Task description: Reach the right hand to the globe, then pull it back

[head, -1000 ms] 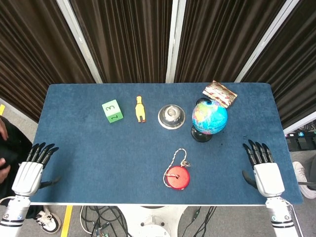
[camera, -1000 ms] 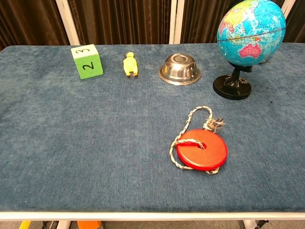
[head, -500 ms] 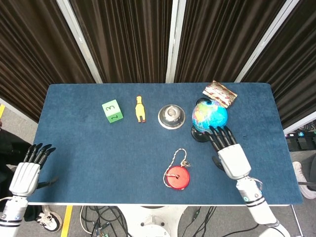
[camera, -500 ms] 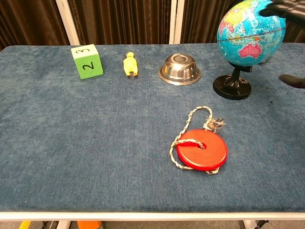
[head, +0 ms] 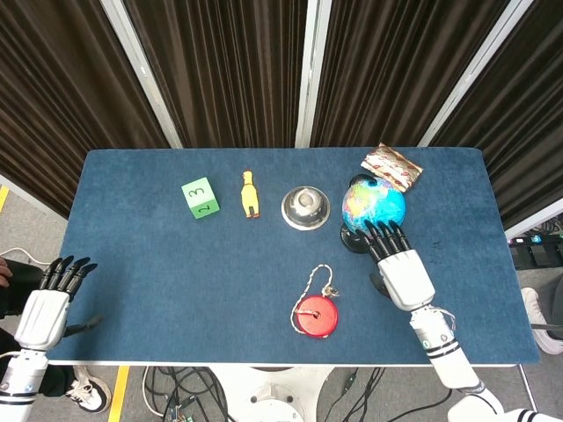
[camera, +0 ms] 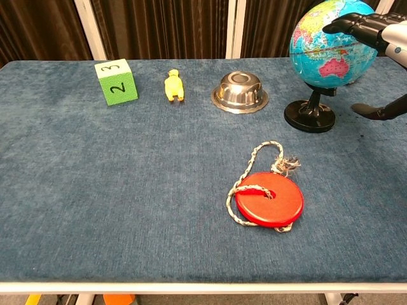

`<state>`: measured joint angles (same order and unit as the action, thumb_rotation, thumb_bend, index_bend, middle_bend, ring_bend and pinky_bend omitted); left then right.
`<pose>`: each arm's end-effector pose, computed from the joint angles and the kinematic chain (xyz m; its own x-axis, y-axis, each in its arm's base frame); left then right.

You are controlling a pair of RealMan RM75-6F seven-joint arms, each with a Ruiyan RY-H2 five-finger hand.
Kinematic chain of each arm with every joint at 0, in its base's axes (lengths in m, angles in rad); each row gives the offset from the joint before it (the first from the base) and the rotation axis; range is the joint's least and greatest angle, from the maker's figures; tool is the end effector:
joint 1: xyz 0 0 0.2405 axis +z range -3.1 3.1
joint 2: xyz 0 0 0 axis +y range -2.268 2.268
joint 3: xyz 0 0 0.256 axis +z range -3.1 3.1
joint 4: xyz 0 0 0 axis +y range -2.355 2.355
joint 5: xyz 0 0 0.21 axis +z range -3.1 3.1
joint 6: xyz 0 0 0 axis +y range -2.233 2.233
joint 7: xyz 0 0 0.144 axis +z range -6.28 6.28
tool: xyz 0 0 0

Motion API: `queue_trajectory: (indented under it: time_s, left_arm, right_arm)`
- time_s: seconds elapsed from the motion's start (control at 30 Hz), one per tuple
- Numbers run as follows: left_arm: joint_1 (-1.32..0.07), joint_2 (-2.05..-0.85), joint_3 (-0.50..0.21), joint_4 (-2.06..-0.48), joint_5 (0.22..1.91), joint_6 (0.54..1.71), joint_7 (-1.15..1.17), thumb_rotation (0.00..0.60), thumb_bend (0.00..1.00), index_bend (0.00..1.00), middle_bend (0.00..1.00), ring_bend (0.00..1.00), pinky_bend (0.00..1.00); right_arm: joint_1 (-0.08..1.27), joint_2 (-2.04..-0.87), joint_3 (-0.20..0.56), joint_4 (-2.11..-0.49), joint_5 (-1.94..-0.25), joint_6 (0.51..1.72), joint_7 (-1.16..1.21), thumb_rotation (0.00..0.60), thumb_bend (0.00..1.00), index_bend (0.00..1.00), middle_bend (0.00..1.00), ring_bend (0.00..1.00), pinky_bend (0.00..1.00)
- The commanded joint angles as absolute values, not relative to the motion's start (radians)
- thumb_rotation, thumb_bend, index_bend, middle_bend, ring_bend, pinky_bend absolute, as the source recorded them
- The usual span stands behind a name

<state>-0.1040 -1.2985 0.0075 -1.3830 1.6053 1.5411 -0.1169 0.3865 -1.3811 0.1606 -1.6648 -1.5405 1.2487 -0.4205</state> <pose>-0.3210 0.1765 0.1141 0.3396 0.0057 0.9405 0.9330 -0.1289 -0.3361 -0.1887 -0.2663 0.0594 0.5090 0.0414 0.8598 -0.7887 -0.3775 0.4852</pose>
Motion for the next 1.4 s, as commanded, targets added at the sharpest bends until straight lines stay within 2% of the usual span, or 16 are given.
queue_trajectory:
  time_s: [0.03,0.43,0.63,0.73,0.97,1.2,1.4]
  left_arm:
    - [-0.104,-1.301,0.008,-1.381,1.605,1.539,-0.117,0.600,0.00,0.15,0.10,0.02,0.05]
    - [-0.104,-1.307,0.009,-1.378,1.596,1.525,-0.110,0.600,0.00,0.14,0.10,0.02,0.05]
    - [-0.106,-1.304,0.008,-1.387,1.596,1.523,-0.104,0.600,0.00,0.14,0.10,0.02,0.05]
    - [-0.107,-1.302,0.008,-1.393,1.595,1.521,-0.098,0.600,0.00,0.14,0.10,0.02,0.05]
    - [-0.109,-1.300,0.008,-1.403,1.597,1.519,-0.090,0.600,0.00,0.14,0.10,0.02,0.05]
    - [-0.110,-1.300,0.007,-1.402,1.599,1.519,-0.092,0.600,0.00,0.14,0.10,0.02,0.05]
    - [-0.109,-1.301,0.007,-1.398,1.600,1.523,-0.098,0.600,0.00,0.14,0.10,0.02,0.05]
  right_arm:
    - [0.388,-1.381,0.165,-1.663,-1.519,1.250,-0.423,0.600,0.19,0.00,0.00,0.00,0.00]
    - [0.377,-1.370,0.192,-1.659,-1.389,1.263,-0.442,0.600,0.19,0.00,0.00,0.00,0.00]
    - [0.344,-1.389,0.285,-1.699,-1.073,1.292,-0.526,0.600,0.20,0.00,0.00,0.00,0.00]
    - [0.348,-1.375,0.302,-1.711,-1.009,1.292,-0.544,0.600,0.21,0.00,0.00,0.00,0.00]
    - [0.333,-1.375,0.257,-1.699,-1.135,1.364,-0.496,0.600,0.21,0.00,0.00,0.00,0.00]
    - [0.330,-1.379,0.171,-1.653,-1.371,1.416,-0.412,0.600,0.22,0.00,0.00,0.00,0.00]
    - [0.364,-1.385,0.108,-1.577,-1.560,1.413,-0.332,0.600,0.23,0.00,0.00,0.00,0.00]
